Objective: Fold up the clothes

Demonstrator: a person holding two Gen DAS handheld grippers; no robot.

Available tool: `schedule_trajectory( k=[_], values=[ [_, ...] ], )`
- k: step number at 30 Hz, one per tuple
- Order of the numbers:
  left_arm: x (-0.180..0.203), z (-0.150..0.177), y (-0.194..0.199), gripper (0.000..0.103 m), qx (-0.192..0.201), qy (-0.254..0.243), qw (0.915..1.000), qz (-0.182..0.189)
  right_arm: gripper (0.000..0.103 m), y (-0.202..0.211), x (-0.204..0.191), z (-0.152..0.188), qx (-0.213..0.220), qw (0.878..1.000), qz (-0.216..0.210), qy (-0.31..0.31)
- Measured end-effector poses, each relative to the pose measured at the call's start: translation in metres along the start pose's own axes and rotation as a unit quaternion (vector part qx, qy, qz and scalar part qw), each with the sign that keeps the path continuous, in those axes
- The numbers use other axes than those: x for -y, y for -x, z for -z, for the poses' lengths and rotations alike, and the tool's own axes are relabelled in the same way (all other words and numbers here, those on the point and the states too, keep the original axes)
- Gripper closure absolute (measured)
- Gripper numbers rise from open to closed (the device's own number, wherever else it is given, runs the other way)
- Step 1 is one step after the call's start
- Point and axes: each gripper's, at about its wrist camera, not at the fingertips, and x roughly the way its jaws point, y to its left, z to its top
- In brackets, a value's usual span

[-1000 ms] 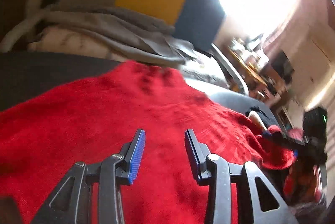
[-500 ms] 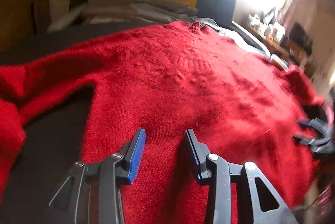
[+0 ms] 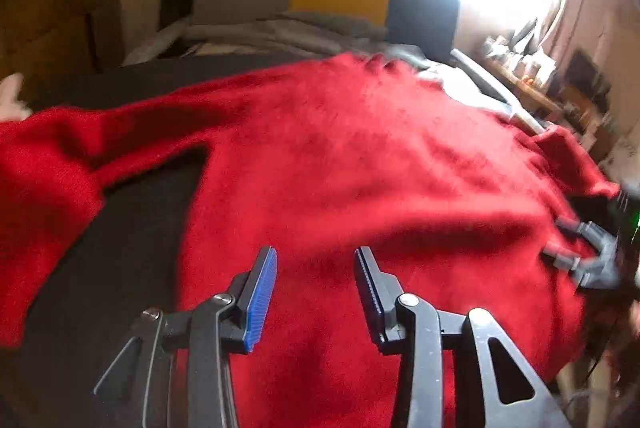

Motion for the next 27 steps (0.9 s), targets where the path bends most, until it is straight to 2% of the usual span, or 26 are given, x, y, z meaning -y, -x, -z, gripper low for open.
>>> schedule_trajectory(
  k=[3,6,9,11,13,16,19,20,21,22,24,25,27],
  values=[
    [-0.047,0.034,0.031,0.063,-0.001,0.076,0.9971,-0.001,0.001,0.0,0.0,0.0,0.002,1.0,0.002,0.002],
    [-0.098,0.073,0.061,0.062,-0.007,0.158,0.9874,0.005,0.001,-0.002,0.0,-0.001,0.006,1.0,0.001,0.001],
    [-0.11,0.095,0.073,0.06,-0.013,0.162,0.9867,0.002,0.0,-0.005,0.001,-0.003,0.007,1.0,0.001,0.002],
    [-0.103,0.1,0.065,0.06,-0.028,0.159,0.9866,0.022,0.0,-0.006,0.0,-0.004,0.007,1.0,0.002,0.004],
    [-0.088,0.098,0.053,0.06,-0.035,0.145,0.9881,0.037,0.0,-0.006,-0.001,-0.004,0.006,1.0,0.004,0.005],
    [-0.067,0.087,0.041,0.055,-0.023,0.12,0.9914,0.047,0.0,-0.006,-0.003,-0.004,0.006,1.0,0.007,0.006],
    [-0.052,0.071,0.029,0.055,-0.036,0.109,0.9916,0.059,0.0,-0.006,-0.003,-0.004,0.006,1.0,0.007,0.005],
    [-0.047,0.067,0.025,0.059,-0.041,0.098,0.993,0.051,0.0,-0.006,-0.004,-0.005,0.006,1.0,0.007,0.005],
    [-0.042,0.066,0.023,0.078,-0.046,0.077,0.9956,0.026,0.0,-0.006,-0.004,-0.005,0.006,1.0,0.007,0.005],
    [-0.039,0.064,0.022,0.087,-0.05,0.063,0.9968,0.004,0.0,-0.006,-0.004,-0.005,0.006,1.0,0.007,0.005],
    [-0.046,0.063,0.025,0.095,-0.056,0.078,0.9954,0.0,0.0,-0.006,-0.003,-0.005,0.007,1.0,0.007,0.005],
    [-0.05,0.063,0.029,0.096,-0.057,0.087,0.9945,-0.007,0.0,-0.006,-0.003,-0.005,0.007,1.0,0.006,0.004],
    [-0.055,0.066,0.035,0.098,-0.057,0.078,0.9945,-0.039,0.0,-0.007,-0.003,-0.004,0.008,1.0,0.006,0.005]
  ],
)
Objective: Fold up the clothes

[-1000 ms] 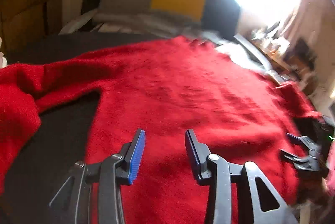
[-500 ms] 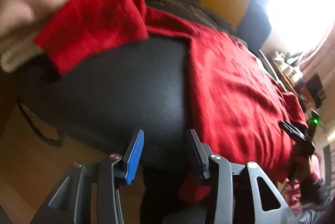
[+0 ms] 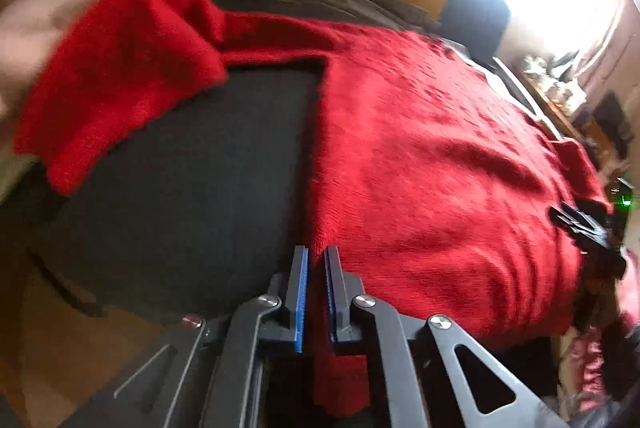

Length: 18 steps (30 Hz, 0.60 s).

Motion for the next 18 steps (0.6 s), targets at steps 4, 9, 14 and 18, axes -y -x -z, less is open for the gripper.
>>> schedule_trajectory(
  k=[4,9,14,18],
  values=[
    [-0.001,-0.003,0.0,0.093,-0.007,-0.005,0.9998,-0.02,0.0,-0.001,0.001,0.0,0.001,1.0,-0.001,-0.001],
    [0.028,-0.02,0.018,0.077,0.036,-0.02,0.9986,-0.034,0.0,0.001,0.002,-0.001,0.002,1.0,-0.003,-0.001],
    [0.088,-0.053,-0.001,0.069,0.06,-0.082,0.9948,0.004,0.0,-0.002,0.001,-0.001,0.001,1.0,-0.003,-0.002],
    [0.125,-0.077,-0.033,0.069,0.047,-0.107,0.9928,0.026,0.0,-0.003,0.0,-0.001,0.001,1.0,-0.002,-0.001]
  ],
)
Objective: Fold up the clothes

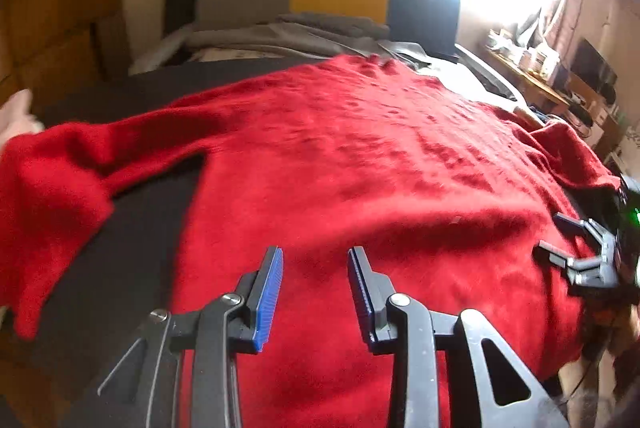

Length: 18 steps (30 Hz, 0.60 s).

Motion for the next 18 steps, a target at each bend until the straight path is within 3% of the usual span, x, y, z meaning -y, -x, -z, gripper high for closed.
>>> schedule_trajectory(
  k=[4,6,10,13,16,18],
  values=[
    [0.017,-0.007,-0.037,0.069,-0.019,-0.025,0.9995,-0.008,0.0,0.0,0.001,0.0,0.001,1.0,-0.003,-0.002],
    [0.017,-0.002,-0.043,0.057,0.007,-0.021,0.9997,-0.008,0.0,0.001,0.003,0.0,0.003,1.0,-0.011,-0.007],
    [0.009,0.002,-0.047,0.055,0.029,-0.002,0.9995,0.012,0.0,0.006,0.011,-0.002,0.003,0.999,-0.039,-0.027],
    [0.006,0.004,-0.045,0.055,0.031,0.007,0.9993,0.022,0.001,0.022,0.037,-0.005,0.018,0.994,-0.058,-0.094],
    [0.01,0.004,-0.045,0.054,0.033,-0.003,0.9994,0.011,0.001,0.058,0.092,0.001,0.089,0.97,-0.057,-0.221],
    [0.012,0.004,-0.044,0.053,0.034,-0.005,0.9994,0.008,0.001,0.087,0.136,0.01,0.138,0.942,-0.041,-0.304]
  ],
)
